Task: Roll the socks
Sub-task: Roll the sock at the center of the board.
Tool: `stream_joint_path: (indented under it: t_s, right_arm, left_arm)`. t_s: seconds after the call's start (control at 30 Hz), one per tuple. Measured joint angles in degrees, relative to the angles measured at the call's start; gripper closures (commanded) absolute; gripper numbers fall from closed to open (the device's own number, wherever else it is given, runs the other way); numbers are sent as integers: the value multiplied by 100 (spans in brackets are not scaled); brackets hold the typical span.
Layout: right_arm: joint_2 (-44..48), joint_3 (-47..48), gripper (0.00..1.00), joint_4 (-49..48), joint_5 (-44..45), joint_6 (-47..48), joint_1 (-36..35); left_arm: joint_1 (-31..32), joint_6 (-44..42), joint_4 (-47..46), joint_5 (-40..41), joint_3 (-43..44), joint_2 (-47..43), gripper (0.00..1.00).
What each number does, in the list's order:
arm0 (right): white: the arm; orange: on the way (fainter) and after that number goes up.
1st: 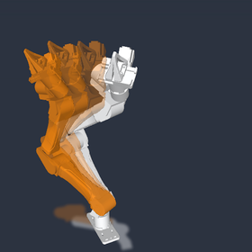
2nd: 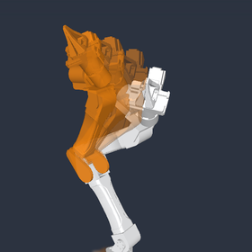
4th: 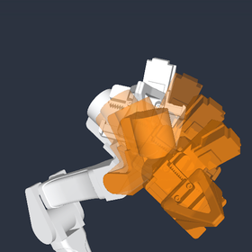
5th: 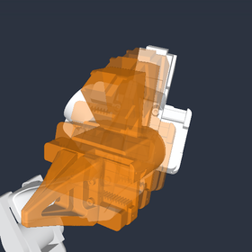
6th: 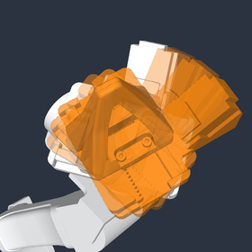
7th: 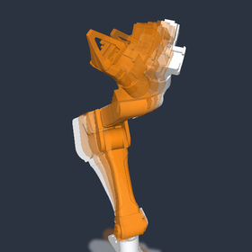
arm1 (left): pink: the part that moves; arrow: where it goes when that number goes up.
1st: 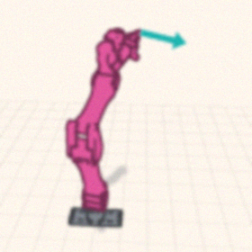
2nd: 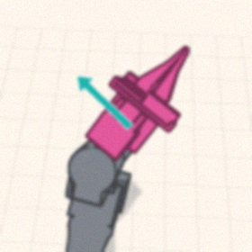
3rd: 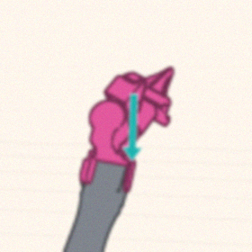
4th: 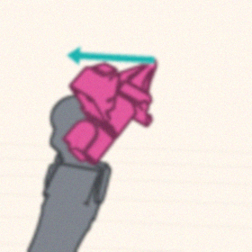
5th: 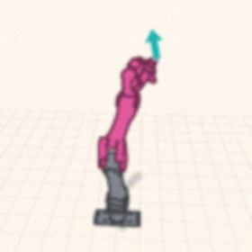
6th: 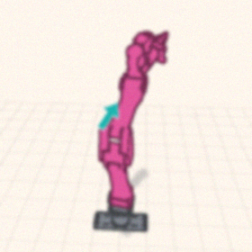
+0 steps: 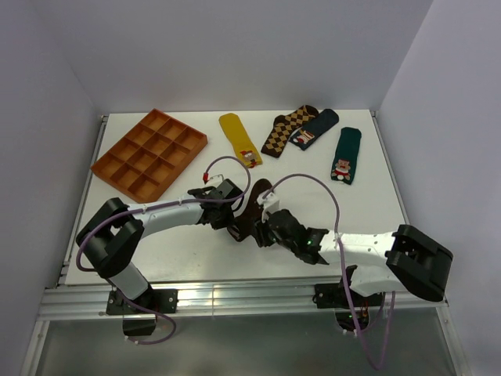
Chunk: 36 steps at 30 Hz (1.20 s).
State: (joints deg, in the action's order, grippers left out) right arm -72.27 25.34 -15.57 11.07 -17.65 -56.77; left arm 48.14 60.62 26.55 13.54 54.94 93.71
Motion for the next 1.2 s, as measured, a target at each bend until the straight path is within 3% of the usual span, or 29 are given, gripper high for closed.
stream_joint_path:
  t_s: [0.17,0.43,0.9,1.0,1.2]
  right_arm:
    - [2,-216,51,-483,157,76,-505]
    - [-564,-197,51,-1362,173,-214,-699]
    - [-1290,391,52,-1462,188,-811,-699]
    - [-1464,479,55,-1377,164,-916,-699]
    - [-1530,487,70,-1165,129,-1176,-693]
  left_arm:
    - [0,0,98,0,31,4,100]
    - [0,2,120,-2,35,4,100]
    - [-2,2,120,-13,35,4,100]
    - [-7,4,122,-17,35,4,100]
    - [-7,4,120,-24,35,4,100]
